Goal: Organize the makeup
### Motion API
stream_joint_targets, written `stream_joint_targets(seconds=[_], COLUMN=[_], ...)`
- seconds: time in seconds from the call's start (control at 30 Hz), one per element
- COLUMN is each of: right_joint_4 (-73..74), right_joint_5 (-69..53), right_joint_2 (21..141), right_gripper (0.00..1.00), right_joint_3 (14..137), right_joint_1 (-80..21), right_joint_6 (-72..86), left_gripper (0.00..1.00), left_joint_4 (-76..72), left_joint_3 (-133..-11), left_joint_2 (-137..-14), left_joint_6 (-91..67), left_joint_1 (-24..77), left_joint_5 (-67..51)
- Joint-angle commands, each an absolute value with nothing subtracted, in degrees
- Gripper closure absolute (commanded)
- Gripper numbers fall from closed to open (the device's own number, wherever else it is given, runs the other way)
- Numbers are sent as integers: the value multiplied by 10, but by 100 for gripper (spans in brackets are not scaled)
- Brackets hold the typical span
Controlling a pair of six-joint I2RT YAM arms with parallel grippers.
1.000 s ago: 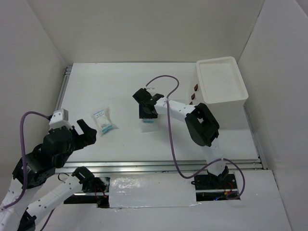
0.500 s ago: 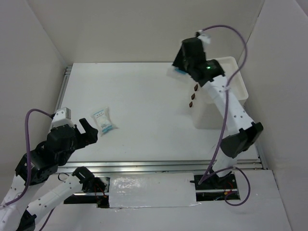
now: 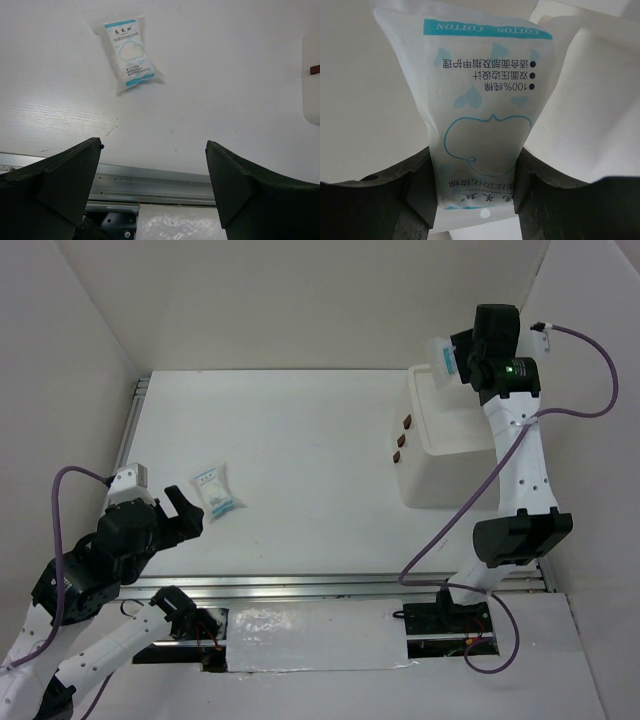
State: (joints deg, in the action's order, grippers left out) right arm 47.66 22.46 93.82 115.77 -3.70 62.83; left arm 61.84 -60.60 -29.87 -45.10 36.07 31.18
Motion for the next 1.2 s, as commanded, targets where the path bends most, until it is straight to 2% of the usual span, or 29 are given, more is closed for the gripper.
stream_joint_targets(seconds=[0.0,0.17,0.33,0.47,0.63,0.7,0.73,0.77,0.93,1.17], right_joint_4=[518,636,588,595,590,579,587,592,599,492], right_joint_5=[236,234,237,250,231,221,215,212,192,217], right_joint_2=[953,1032,992,998,1016,1027,1034,1042,1053,944], right_gripper=[42,39,36,35,25,13,2,0,0,0], right_joint_3=[1189,1280,1195,1197,1202,1210,1222,1236,1298,1216], right_joint_1=[-21,-15,-14,-12,-10,-7,-6,-6,-7,-74], right_joint_6=[761,801,804,792,769,754,749,743,718,669], left_gripper=[0,1,1,1,1,1,1,1,0,1], left_joint_4=[601,600,599,600,601,600,601,600,602,663], left_joint_3=[-604,-605,-604,-604,-604,-603,-603,-603,-604,-618], left_joint_2=[-296,-295,-294,-293,-286,-283,-282,-282,-291,-334], left_joint_6=[-444,-444,-442,-443,-445,-446,-446,-446,-446,-527], left_joint_1=[360,360,360,360,360,360,360,360,360,359], left_joint_5=[308,308,307,307,308,310,311,311,310,386])
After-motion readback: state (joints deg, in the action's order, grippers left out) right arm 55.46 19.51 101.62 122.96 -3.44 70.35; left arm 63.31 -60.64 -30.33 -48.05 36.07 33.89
